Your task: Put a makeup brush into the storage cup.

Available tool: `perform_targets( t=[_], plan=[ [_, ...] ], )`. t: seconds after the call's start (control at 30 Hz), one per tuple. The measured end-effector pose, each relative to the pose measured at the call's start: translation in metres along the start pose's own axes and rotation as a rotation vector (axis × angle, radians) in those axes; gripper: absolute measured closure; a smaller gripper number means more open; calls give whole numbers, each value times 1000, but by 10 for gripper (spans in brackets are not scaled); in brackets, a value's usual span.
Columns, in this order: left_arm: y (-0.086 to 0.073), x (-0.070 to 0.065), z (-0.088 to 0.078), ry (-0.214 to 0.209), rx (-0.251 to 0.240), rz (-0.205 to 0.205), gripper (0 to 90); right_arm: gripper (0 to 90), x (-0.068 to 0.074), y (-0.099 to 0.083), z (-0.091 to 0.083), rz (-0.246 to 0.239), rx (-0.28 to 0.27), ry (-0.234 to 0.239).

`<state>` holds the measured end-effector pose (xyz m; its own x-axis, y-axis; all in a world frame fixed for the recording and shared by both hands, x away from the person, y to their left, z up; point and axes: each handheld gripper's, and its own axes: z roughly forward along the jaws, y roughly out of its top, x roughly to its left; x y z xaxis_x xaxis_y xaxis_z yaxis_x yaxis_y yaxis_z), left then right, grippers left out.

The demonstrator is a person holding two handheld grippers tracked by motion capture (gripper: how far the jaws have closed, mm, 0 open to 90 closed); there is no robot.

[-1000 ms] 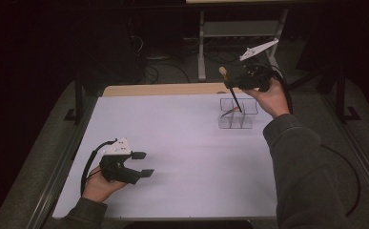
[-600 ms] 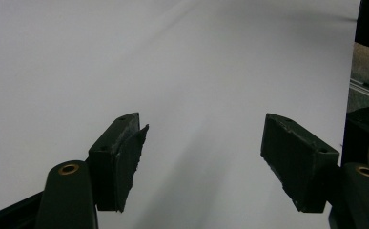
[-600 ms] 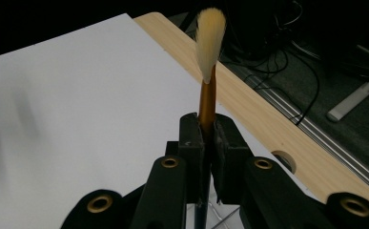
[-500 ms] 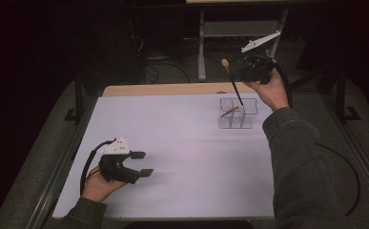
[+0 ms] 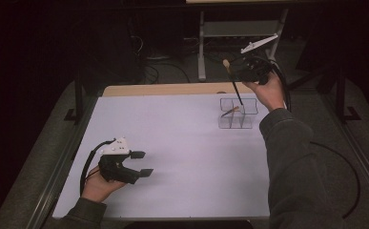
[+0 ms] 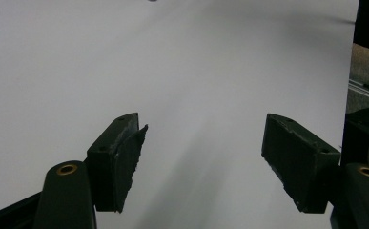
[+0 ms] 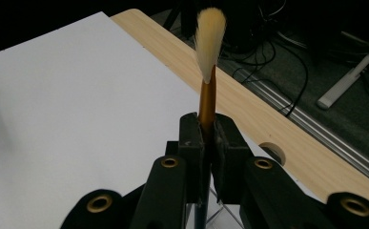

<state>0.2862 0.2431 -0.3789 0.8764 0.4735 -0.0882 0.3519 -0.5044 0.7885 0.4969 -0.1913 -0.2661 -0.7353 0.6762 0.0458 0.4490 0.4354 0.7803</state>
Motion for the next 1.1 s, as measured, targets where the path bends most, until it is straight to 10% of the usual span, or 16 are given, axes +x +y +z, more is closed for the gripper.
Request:
perform_targets(
  t=[1.1],
  plan=[
    [-2, 2, -3, 2, -18, -19, 284, 827, -10, -28, 16, 72, -9, -12]
  ],
)
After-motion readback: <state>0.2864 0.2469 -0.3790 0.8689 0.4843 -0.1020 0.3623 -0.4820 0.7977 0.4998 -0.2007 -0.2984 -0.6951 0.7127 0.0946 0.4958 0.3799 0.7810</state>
